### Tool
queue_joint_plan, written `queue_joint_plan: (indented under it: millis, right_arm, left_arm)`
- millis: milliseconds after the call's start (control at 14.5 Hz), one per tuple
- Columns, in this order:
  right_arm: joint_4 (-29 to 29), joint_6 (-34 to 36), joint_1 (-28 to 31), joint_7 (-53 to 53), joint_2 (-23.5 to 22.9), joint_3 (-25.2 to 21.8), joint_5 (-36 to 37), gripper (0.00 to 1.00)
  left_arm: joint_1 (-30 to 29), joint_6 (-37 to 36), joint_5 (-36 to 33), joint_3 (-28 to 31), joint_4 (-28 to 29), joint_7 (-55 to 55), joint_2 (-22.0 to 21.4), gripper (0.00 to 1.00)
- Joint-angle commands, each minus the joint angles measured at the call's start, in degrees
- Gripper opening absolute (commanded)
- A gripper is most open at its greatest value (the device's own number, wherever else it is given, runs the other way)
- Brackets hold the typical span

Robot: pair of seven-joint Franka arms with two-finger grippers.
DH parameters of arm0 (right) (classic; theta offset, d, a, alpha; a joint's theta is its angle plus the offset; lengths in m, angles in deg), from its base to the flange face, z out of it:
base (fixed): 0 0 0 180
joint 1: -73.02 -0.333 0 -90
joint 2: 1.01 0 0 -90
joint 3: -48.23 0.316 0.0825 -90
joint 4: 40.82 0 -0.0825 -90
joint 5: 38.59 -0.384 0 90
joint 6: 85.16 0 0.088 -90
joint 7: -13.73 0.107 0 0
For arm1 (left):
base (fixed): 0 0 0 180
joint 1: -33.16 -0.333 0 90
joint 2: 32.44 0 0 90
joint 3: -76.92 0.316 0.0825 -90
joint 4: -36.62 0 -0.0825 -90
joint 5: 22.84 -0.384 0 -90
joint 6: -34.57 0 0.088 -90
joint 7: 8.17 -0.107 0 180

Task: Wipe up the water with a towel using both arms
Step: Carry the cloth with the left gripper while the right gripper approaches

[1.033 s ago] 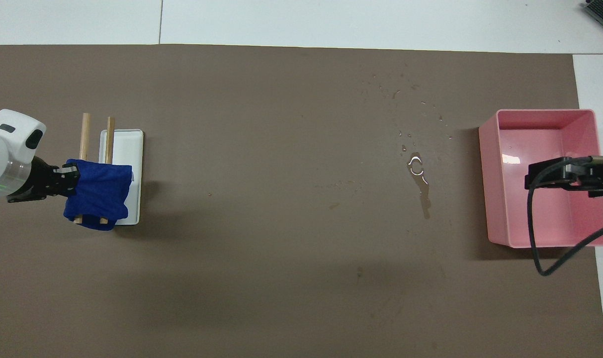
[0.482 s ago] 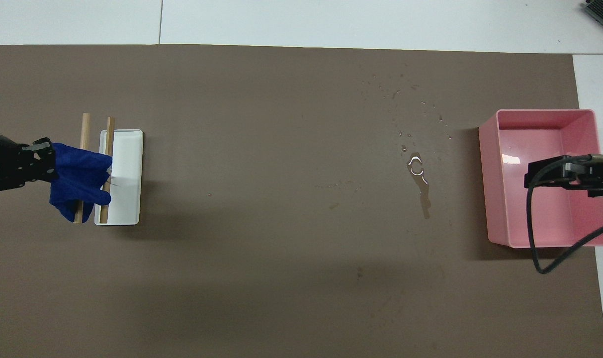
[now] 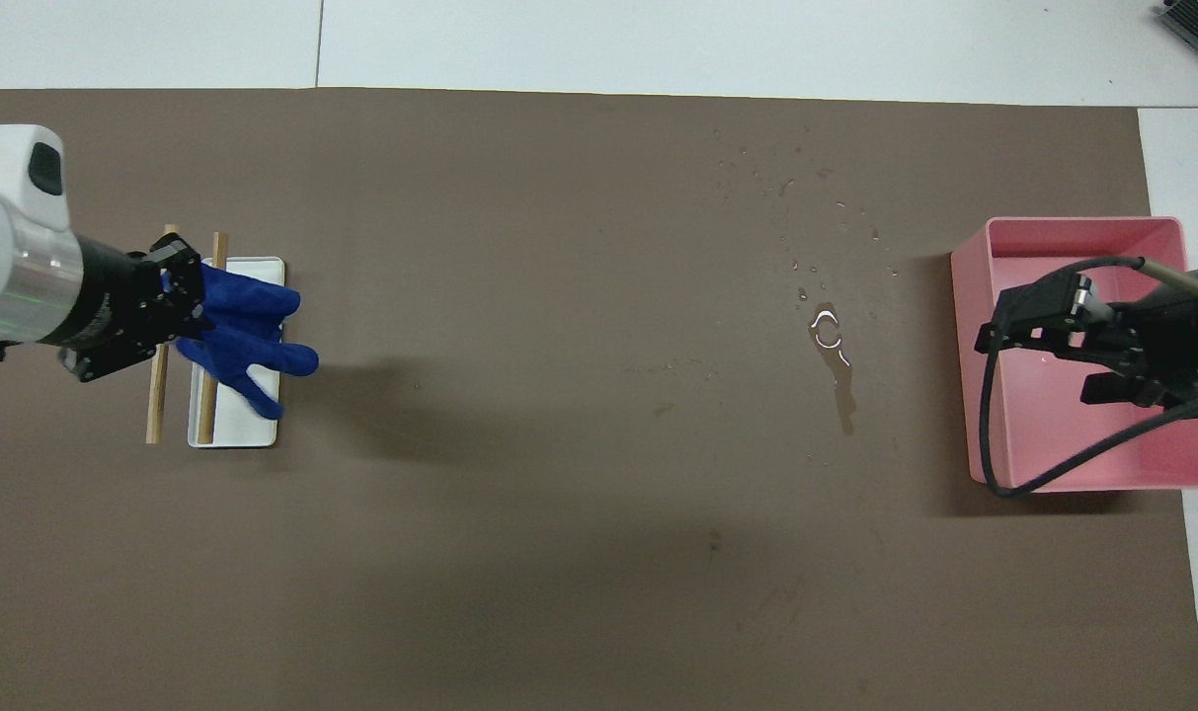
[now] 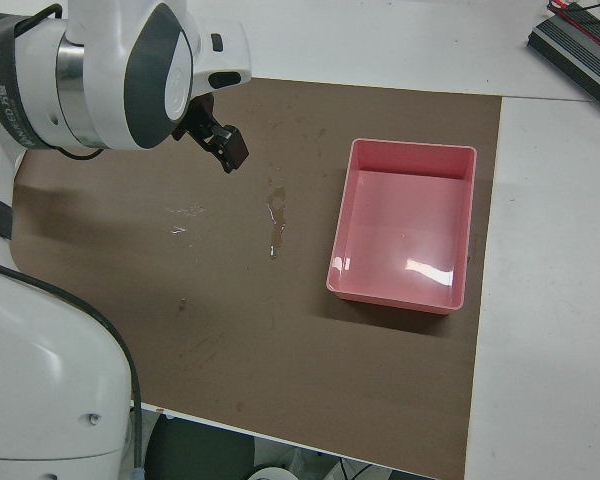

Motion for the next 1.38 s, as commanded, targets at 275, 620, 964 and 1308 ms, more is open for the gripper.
queue_joint_plan:
  millis: [275,620,964,1308]
  right_arm:
    - [1.1,-8.63,-6.76,34.27,-2.7,0.28,-9.22,0.95]
    - [0.4,-17.07,-13.28,54.78,-5.34,0.28,-11.77,0.96]
    - [-0.21,-23.74,-16.08,66.48,-7.53,0.28,-17.29,0.96]
    - [-3.47,-24.11,-16.45,69.3,-11.58,0.28,-21.88,0.95]
  left_arm:
    - [11.57,0.6,0.03,-2.15,-6.45,32.56,0.85,0.0]
    - [17.47,6.3,-0.32,-2.76,-8.57,55.0,1.73,0.0]
    - [21.52,15.43,-0.41,-2.85,-8.92,72.91,2.7,0.0]
    - [25.21,20.64,-6.47,-2.94,-15.14,84.98,6.38,0.0]
